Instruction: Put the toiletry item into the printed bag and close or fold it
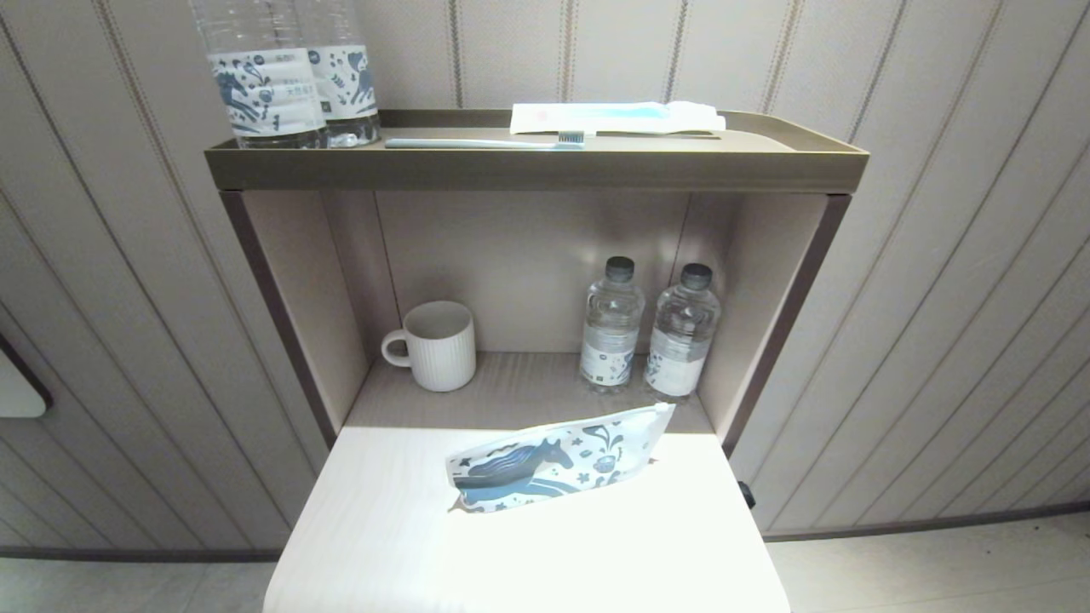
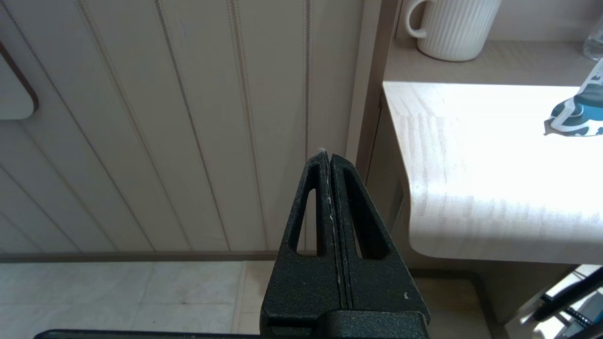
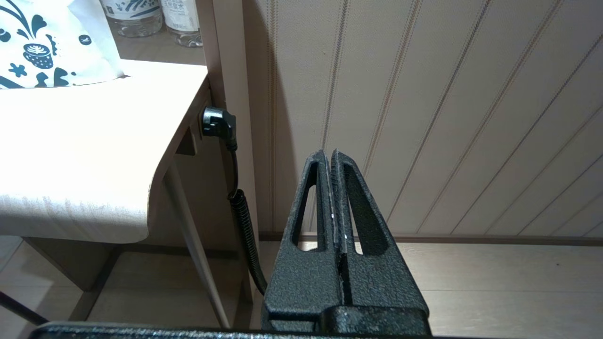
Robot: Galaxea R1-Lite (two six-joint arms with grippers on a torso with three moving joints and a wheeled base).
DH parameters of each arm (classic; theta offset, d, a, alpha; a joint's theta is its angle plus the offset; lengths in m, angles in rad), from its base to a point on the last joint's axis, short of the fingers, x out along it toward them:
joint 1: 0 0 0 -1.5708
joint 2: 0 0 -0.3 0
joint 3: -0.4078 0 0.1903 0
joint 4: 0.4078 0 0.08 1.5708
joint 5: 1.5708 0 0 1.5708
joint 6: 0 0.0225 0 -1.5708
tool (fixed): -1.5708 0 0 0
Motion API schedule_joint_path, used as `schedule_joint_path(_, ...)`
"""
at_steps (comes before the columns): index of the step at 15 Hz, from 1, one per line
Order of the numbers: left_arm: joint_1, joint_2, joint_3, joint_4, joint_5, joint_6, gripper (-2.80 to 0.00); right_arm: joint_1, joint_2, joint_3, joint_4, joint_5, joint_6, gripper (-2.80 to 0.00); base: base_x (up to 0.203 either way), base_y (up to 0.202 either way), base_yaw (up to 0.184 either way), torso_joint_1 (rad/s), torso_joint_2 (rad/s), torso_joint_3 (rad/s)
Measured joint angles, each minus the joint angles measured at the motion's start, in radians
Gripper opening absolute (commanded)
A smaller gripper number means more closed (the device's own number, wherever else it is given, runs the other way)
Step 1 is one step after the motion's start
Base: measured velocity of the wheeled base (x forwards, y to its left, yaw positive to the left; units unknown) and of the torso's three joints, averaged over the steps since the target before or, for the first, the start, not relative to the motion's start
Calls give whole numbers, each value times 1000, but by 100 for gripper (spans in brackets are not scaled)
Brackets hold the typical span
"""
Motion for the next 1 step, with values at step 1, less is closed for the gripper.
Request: schedule_joint_path(1,0,0,0,0,0,0,-280,0,0,0,0,0,0,-280,0,0,0,0,0,0)
